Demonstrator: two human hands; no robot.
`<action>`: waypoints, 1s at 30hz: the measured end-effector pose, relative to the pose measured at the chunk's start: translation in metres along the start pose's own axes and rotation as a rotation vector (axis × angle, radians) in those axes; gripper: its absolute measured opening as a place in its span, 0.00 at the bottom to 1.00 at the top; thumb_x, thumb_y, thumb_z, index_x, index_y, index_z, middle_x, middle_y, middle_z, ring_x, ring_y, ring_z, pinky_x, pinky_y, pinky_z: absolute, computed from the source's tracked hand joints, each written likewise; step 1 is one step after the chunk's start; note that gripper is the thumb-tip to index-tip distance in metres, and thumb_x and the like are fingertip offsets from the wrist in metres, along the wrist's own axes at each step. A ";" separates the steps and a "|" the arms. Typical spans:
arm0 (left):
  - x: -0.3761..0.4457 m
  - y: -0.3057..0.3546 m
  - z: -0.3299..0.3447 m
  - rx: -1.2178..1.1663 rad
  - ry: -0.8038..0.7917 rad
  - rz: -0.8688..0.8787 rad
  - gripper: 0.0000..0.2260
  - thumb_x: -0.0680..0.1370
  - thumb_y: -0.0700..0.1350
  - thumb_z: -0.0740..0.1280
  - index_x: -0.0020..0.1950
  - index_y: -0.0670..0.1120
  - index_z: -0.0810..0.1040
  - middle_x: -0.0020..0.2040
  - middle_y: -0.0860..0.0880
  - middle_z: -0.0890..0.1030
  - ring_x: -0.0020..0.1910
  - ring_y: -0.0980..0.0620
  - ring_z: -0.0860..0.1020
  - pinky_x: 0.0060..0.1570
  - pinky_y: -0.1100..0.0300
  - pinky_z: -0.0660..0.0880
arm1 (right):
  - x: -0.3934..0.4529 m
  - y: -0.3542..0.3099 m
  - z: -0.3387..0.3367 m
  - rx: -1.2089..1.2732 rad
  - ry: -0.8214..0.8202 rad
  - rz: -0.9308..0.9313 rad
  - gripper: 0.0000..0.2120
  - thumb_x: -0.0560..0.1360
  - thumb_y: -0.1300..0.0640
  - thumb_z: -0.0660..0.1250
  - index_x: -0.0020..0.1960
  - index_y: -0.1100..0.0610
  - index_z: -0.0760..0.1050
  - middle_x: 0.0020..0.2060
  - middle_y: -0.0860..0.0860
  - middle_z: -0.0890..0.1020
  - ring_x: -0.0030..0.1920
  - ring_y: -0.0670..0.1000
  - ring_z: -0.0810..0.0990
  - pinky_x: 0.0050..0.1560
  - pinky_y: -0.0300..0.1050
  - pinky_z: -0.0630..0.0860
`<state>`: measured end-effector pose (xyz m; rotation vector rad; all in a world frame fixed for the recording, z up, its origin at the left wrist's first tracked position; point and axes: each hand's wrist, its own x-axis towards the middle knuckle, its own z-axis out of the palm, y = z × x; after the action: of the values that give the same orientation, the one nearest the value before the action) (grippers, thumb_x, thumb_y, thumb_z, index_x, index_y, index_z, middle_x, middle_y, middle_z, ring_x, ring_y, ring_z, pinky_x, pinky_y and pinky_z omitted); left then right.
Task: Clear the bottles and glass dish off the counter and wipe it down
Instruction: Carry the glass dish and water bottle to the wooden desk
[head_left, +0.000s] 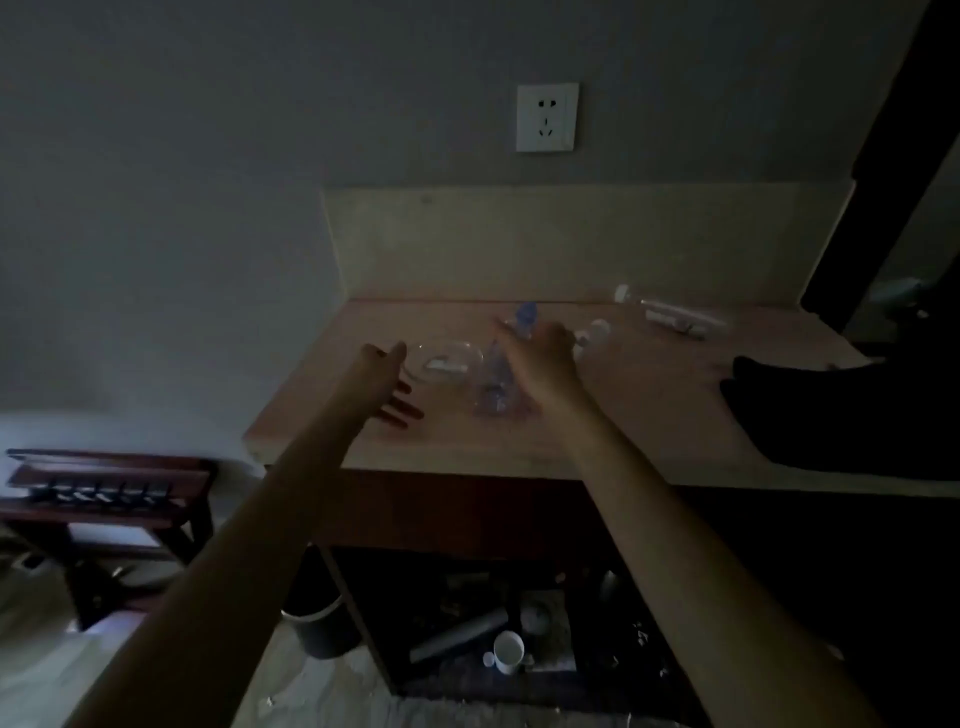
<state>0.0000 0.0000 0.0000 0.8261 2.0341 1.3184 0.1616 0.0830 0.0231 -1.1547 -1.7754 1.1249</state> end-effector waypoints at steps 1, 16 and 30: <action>0.010 0.001 0.000 0.013 -0.009 -0.025 0.21 0.84 0.53 0.56 0.67 0.37 0.63 0.49 0.36 0.78 0.30 0.41 0.82 0.29 0.50 0.81 | 0.007 -0.002 0.011 -0.043 -0.027 0.065 0.29 0.75 0.41 0.65 0.60 0.66 0.71 0.58 0.60 0.72 0.63 0.58 0.72 0.57 0.47 0.72; 0.093 -0.028 0.013 0.154 -0.115 0.041 0.12 0.83 0.43 0.54 0.56 0.35 0.70 0.40 0.36 0.77 0.19 0.46 0.76 0.21 0.55 0.77 | 0.064 0.041 0.058 -0.327 0.129 0.331 0.39 0.72 0.40 0.66 0.72 0.62 0.58 0.66 0.59 0.67 0.66 0.60 0.68 0.62 0.50 0.68; 0.041 -0.033 -0.041 -0.115 0.112 0.028 0.10 0.84 0.41 0.54 0.50 0.42 0.74 0.35 0.45 0.74 0.25 0.47 0.73 0.16 0.64 0.68 | 0.038 0.037 0.049 0.397 -0.185 0.165 0.13 0.71 0.53 0.72 0.54 0.57 0.80 0.43 0.53 0.85 0.45 0.53 0.84 0.47 0.51 0.80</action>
<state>-0.0634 -0.0032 -0.0216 0.7463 2.0160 1.5123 0.1161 0.1133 -0.0247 -0.9908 -1.5116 1.6422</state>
